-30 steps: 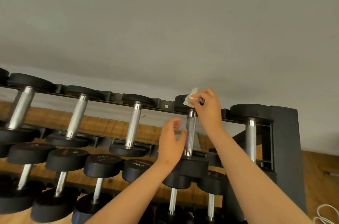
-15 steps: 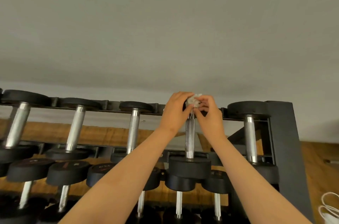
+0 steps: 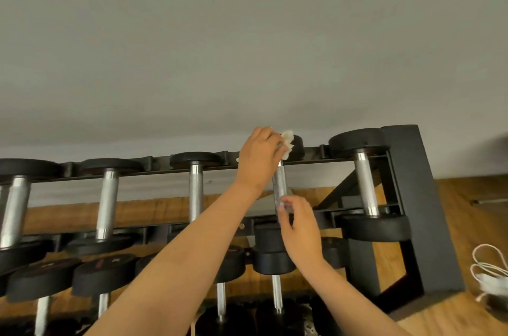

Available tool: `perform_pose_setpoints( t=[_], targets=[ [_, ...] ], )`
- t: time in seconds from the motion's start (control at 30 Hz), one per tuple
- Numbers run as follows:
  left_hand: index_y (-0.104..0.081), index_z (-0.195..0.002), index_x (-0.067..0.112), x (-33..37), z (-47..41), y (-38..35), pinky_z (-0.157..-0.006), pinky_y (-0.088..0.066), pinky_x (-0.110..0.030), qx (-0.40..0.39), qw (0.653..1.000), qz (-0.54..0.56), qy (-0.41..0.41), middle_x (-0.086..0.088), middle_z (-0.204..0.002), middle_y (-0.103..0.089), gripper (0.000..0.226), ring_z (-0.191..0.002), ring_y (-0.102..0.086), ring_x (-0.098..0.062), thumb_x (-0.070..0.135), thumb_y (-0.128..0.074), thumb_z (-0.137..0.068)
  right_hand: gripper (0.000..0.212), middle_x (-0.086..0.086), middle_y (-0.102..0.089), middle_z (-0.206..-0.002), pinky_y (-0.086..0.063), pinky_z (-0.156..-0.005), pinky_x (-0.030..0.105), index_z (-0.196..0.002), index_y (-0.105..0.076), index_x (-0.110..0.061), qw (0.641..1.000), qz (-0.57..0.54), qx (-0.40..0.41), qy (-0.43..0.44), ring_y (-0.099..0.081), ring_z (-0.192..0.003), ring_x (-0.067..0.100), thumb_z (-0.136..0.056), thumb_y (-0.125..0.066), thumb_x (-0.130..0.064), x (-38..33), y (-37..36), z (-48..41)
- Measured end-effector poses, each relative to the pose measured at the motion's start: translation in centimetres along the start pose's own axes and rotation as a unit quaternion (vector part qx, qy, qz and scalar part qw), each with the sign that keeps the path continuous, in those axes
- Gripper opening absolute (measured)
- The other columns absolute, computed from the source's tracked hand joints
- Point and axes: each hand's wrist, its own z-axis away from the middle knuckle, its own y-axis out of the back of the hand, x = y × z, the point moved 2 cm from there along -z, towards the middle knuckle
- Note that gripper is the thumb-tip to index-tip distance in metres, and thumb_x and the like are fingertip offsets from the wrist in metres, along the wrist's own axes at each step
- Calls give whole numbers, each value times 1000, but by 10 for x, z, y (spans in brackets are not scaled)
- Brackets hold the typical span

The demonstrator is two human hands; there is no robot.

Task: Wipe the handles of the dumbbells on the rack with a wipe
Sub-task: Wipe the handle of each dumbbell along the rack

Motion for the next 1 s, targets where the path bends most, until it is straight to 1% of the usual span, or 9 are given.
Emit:
perform_pose_setpoints(
  t=[0.1,0.17,0.27,0.33,0.5,0.6,0.77,0.87,1.0],
  targets=[
    [-67,-104,6,-4,-6,1,-68,-49,-33,-9,1000,-10,-14,-9,-100,-64,17,-94,-58,-24,12,-65,-89,26,-8,-64,-89,-53,-74,31,-93,-67,-20,987,139,7,83,-56,-87,10,-96,-45,-31,-1,-5,4],
    [-65,-113,7,-5,-11,3,-68,-48,-32,-16,1000,1,-9,-10,-107,-62,22,-99,-56,-25,10,-59,-92,33,-7,-65,-83,-53,-70,31,-86,-69,-20,979,172,6,109,-56,-85,11,-94,-42,-36,-1,-6,4],
    [-67,-103,5,-9,-11,4,-68,-53,-33,-12,1000,17,-11,-8,-105,-61,14,-98,-56,-23,8,-60,-91,31,-10,-62,-81,-50,-69,27,-83,-66,-22,985,143,-2,97,-53,-86,9,-93,-44,-41,4,-5,5],
    [-67,-99,6,-10,-2,3,-69,-51,-28,-7,1000,29,-6,-5,-103,-61,12,-97,-54,-19,13,-66,-89,29,-11,-60,-82,-48,-68,25,-83,-64,-22,985,135,-16,105,-51,-88,8,-92,-46,-43,9,-3,3],
    [-68,-106,10,-21,6,-1,-80,-39,-15,-8,997,65,39,-2,-107,-62,21,-100,-50,-9,23,-67,-90,28,-12,-60,-85,-49,-57,22,-87,-65,-23,967,202,-33,149,-49,-89,8,-90,-47,-44,10,-2,1],
    [-69,-105,10,-24,0,-1,-86,-41,-17,14,991,104,87,-2,-107,-63,18,-101,-50,-8,21,-66,-91,26,-10,-60,-85,-47,-55,22,-87,-66,-21,966,203,-23,158,-50,-87,10,-88,-49,-41,9,-2,2],
    [-71,-106,9,-19,29,-6,-87,-33,-1,32,988,117,94,-2,-101,-63,21,-97,-45,-2,16,-71,-87,24,-8,-60,-85,-45,-54,22,-86,-65,-19,968,194,-16,160,-50,-84,11,-88,-49,-38,10,-3,3],
    [-71,-106,9,-25,15,-5,-81,-35,-3,15,988,123,94,-1,-98,-62,20,-93,-48,-6,18,-69,-89,23,-7,-59,-87,-47,-54,24,-88,-64,-19,971,187,-12,150,-50,-84,12,-87,-50,-37,11,-5,3],
    [-72,-105,9,-23,5,-2,-83,-35,-3,18,986,141,88,1,-99,-60,18,-95,-49,-7,15,-67,-89,24,-7,-58,-90,-48,-57,22,-92,-64,-19,977,172,-6,127,-50,-86,10,-86,-50,-38,13,-5,3]
  ],
)
